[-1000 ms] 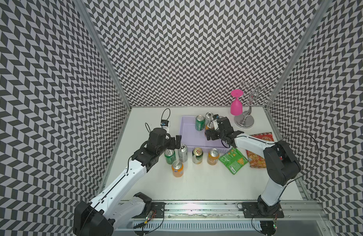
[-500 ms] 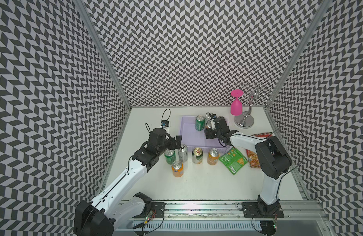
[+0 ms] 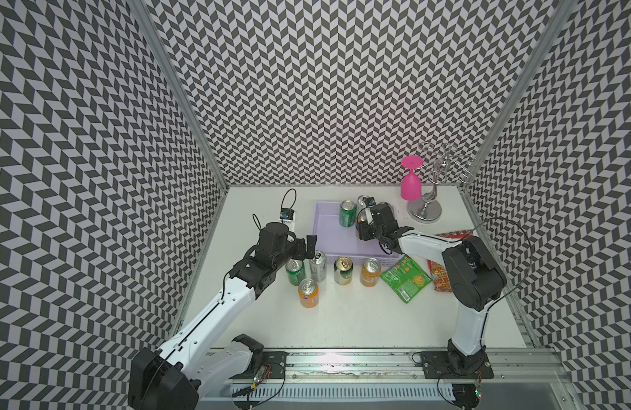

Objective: Take out the drinks from the basket
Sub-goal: Pick up the drink from the basket.

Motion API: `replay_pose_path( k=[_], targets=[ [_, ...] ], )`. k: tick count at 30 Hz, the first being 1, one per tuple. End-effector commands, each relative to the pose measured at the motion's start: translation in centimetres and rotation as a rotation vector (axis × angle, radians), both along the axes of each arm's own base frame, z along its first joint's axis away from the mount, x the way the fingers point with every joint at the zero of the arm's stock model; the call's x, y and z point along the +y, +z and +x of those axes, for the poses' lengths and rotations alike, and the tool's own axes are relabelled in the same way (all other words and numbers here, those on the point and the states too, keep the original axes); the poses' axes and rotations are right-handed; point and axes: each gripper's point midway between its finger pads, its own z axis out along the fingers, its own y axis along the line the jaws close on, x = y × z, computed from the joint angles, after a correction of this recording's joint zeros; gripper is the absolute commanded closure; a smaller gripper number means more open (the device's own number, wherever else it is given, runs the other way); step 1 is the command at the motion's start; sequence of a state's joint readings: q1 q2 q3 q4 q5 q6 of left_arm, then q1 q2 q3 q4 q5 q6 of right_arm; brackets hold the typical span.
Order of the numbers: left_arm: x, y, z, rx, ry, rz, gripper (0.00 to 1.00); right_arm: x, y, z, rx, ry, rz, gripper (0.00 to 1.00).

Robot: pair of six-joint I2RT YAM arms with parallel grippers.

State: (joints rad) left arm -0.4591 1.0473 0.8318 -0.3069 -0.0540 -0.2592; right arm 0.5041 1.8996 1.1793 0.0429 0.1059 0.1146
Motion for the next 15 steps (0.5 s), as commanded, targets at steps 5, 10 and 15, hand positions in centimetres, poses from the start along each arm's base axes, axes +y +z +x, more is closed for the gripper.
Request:
replay_pose_path(
  k=[5,10,15],
  targets=[
    [-0.2,0.4,0.1,-0.019,-0.011,-0.02,0.01,-0.3,7.0,-1.2,-0.154,0.009,0.053,0.49],
    [-0.3,0.5,0.0,-0.023,-0.018,-0.027,0.01,-0.5,10.0,-2.8,-0.191,0.025,0.061,0.5],
    [-0.3,0.8,0.0,-0.033,-0.018,-0.03,0.01,0.0,13.3,-5.0,-0.225,0.066,0.077,0.5]
  ],
)
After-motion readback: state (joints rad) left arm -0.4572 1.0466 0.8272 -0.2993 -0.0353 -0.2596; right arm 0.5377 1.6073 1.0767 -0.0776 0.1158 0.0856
